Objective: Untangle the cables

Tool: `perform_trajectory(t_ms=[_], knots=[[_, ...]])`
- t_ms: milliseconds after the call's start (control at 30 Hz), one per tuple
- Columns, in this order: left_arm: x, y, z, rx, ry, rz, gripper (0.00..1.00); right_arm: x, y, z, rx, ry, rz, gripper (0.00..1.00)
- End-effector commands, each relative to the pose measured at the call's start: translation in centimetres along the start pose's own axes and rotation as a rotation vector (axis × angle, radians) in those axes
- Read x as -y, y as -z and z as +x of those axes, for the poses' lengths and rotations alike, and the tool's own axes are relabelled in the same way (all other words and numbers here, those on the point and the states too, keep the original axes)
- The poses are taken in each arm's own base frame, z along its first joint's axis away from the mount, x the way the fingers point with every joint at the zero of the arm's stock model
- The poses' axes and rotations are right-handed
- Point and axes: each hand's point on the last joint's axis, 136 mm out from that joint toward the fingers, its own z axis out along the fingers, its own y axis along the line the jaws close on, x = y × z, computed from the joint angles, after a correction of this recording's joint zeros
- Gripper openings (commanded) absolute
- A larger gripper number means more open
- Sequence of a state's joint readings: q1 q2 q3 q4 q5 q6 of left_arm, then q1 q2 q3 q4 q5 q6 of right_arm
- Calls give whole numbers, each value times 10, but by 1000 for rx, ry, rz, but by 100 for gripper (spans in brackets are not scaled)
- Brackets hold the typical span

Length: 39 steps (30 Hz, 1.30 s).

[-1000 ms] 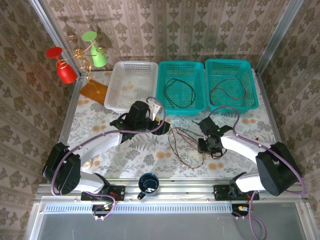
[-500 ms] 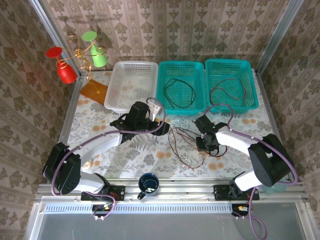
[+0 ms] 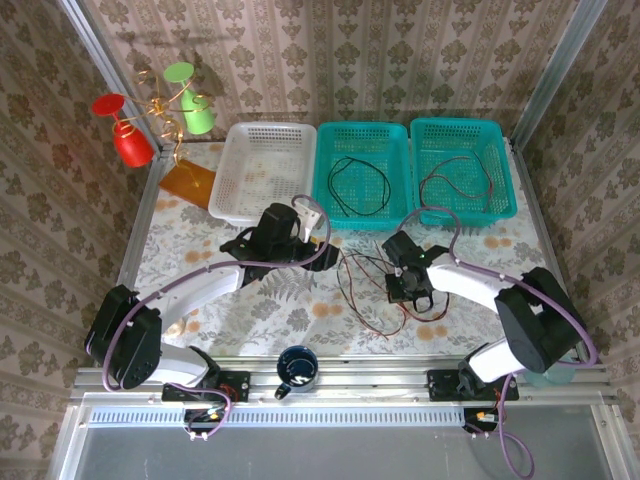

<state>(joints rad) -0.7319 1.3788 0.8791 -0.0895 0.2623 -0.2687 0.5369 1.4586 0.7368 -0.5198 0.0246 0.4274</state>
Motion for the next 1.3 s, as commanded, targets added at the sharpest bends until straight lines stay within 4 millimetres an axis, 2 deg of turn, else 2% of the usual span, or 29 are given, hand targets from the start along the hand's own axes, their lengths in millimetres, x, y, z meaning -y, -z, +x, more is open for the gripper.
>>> perform_trajectory(t_ms=[0,200,333,400,433,500,567,667,1000,1100,1267], knots=[[1,14,-9,17,21,-10,75,-14,20,-5,64,43,-86,0],[-2,23,-28,47,109,-2,73,-14,65,-17,193,53,-120,0],[2,27,-40,72,113,17,73,-11,85,-24,256,43,-137,0],[4,27,-43,75,117,24,73,-13,86,-28,272,44,-143,0],[3,26,-42,72,118,24,73,-15,85,-30,265,46,-147,2],[3,24,-41,65,121,24,73,-20,74,-35,225,45,-142,16],[2,23,-39,61,121,24,73,-23,61,-41,185,62,-121,23],[2,24,-36,55,128,21,73,-26,42,-52,139,100,-80,29],[-8,33,-27,61,136,-11,73,-22,11,-66,92,240,60,30],[-9,35,-28,66,135,-12,73,-26,10,-79,175,229,59,30],[-9,35,-29,68,135,-12,73,-31,4,-76,230,175,18,31]])
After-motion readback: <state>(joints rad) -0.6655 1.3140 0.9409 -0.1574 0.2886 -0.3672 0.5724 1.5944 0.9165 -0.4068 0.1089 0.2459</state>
